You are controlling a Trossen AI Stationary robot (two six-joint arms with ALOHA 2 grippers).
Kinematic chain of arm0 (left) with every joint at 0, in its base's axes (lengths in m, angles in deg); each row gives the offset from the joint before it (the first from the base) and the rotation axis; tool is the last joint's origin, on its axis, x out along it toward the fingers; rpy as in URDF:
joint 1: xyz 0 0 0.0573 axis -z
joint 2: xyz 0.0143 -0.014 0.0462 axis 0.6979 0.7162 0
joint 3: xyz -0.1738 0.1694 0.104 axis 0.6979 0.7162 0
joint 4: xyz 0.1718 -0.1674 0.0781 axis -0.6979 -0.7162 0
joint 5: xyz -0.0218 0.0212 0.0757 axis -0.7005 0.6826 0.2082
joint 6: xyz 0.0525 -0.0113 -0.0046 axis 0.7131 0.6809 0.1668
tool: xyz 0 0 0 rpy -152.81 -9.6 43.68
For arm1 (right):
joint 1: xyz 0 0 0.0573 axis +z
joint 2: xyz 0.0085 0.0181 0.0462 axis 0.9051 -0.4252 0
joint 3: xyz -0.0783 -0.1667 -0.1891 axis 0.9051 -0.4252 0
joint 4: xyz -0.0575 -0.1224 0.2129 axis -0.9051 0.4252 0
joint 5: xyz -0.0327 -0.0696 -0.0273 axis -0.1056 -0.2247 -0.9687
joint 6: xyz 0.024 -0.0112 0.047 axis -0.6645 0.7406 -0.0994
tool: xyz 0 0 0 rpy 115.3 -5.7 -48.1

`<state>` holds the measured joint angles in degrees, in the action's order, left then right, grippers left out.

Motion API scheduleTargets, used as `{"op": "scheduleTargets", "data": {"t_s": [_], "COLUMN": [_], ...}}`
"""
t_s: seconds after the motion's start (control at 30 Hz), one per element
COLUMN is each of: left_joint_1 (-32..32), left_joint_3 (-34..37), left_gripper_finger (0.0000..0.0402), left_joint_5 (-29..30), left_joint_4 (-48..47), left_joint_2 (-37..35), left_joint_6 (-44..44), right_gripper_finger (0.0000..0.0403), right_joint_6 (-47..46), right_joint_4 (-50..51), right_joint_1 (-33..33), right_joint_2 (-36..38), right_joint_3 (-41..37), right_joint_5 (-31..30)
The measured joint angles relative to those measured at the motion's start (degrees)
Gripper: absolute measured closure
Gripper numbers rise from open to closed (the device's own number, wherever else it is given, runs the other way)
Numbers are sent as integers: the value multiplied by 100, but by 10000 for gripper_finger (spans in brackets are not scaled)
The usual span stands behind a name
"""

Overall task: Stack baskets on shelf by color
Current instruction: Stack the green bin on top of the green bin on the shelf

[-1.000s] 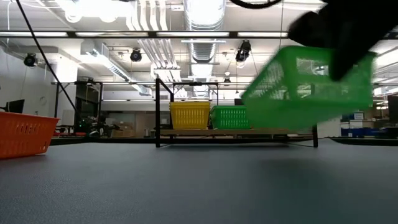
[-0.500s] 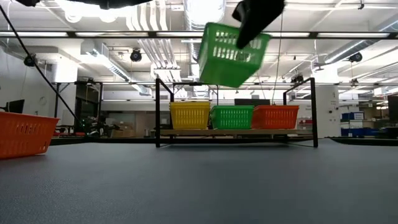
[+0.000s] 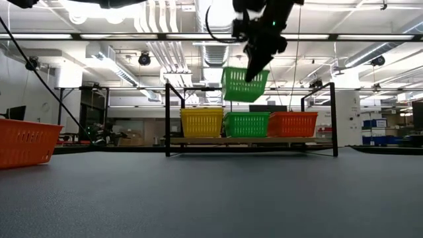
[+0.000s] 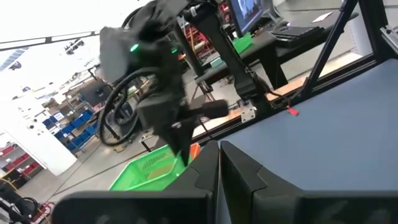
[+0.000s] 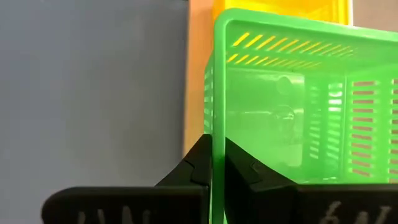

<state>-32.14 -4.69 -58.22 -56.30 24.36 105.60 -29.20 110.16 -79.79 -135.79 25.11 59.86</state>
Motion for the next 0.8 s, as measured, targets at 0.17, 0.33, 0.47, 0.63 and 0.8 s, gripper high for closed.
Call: {"op": "scheduleTargets", "data": {"t_s": [0.17, 0.33, 0.47, 0.63, 0.8], "left_joint_1": [0, 0, 4, 4, 4], "left_joint_3": [0, 2, 2, 2, 2], "left_gripper_finger": [402, 402, 402, 402, 402], "left_joint_5": [0, -2, -2, -2, -2], "left_joint_4": [-47, -46, -45, -43, -43], "left_joint_2": [1, 6, 1, 2, 4], "left_joint_6": [31, 35, 35, 128, 133], "right_gripper_finger": [394, 394, 394, 394, 394], "right_joint_6": [401, 545, 546, 546, 455], "right_joint_4": [-147, -187, -179, -184, -184], "right_joint_1": [-638, -884, -943, -936, -936], "right_joint_2": [-229, -487, -604, -702, -812], "right_joint_3": [-11, -13, -15, -15, -15], "right_joint_5": [545, 553, 525, 527, 526]}}
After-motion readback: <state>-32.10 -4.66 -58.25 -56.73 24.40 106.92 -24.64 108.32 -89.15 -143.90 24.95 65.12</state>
